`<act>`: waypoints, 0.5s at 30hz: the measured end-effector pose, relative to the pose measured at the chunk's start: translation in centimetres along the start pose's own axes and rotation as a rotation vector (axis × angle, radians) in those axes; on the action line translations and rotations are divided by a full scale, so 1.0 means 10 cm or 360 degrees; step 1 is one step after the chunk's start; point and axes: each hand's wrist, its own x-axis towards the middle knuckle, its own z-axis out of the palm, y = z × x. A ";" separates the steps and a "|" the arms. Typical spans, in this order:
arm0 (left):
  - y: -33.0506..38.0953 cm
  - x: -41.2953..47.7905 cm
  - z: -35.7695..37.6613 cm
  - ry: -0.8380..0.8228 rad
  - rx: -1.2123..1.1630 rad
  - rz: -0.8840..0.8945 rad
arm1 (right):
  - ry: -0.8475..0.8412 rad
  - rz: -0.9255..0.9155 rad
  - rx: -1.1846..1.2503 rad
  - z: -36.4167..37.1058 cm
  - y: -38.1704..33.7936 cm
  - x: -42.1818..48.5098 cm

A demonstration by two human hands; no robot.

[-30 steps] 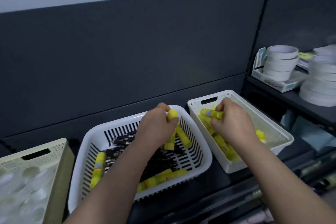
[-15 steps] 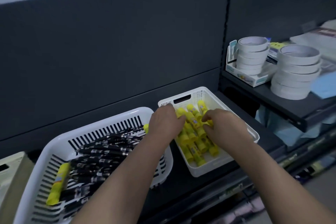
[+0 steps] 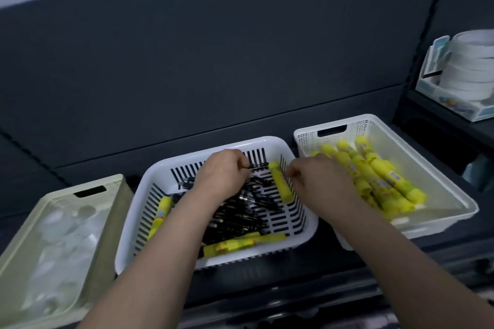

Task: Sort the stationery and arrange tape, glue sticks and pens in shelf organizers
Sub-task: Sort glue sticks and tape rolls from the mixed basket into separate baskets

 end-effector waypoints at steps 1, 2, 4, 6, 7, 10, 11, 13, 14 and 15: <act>-0.05 -0.03 0.02 -0.0033 -0.0016 0.0077 | 0.0005 0.0001 -0.0035 0.03 -0.03 -0.01; -0.07 -0.05 0.04 -0.0056 -0.0008 0.0180 | 0.0014 0.0016 -0.0037 0.04 -0.05 -0.02; -0.05 -0.07 0.13 -0.0095 0.0033 0.0396 | 0.0008 0.0065 0.0040 0.02 -0.04 -0.02; 0.01 -0.04 0.23 -0.0156 0.0065 0.0593 | 0.0008 0.0127 0.0124 -0.03 -0.01 -0.02; 0.04 0.00 0.28 -0.0182 0.0113 0.0676 | 0.0018 0.0145 0.0110 -0.06 0.00 -0.04; 0.13 0.12 0.43 -0.0251 0.0364 0.0850 | 0.0028 0.0161 -0.0030 -0.12 0.06 -0.13; 0.15 0.16 0.47 -0.0271 0.0440 0.0900 | 0.0022 0.0175 -0.0021 -0.14 0.07 -0.17; 0.18 0.20 0.54 -0.0265 0.0567 0.0984 | 0.0012 0.0203 0.0025 -0.16 0.08 -0.23; 0.19 0.22 0.57 -0.0247 0.0629 0.1027 | 0.0007 0.0201 0.0034 -0.16 0.08 -0.25; 0.19 0.24 0.60 -0.0234 0.0683 0.1068 | -0.0001 0.0188 0.0038 -0.16 0.08 -0.27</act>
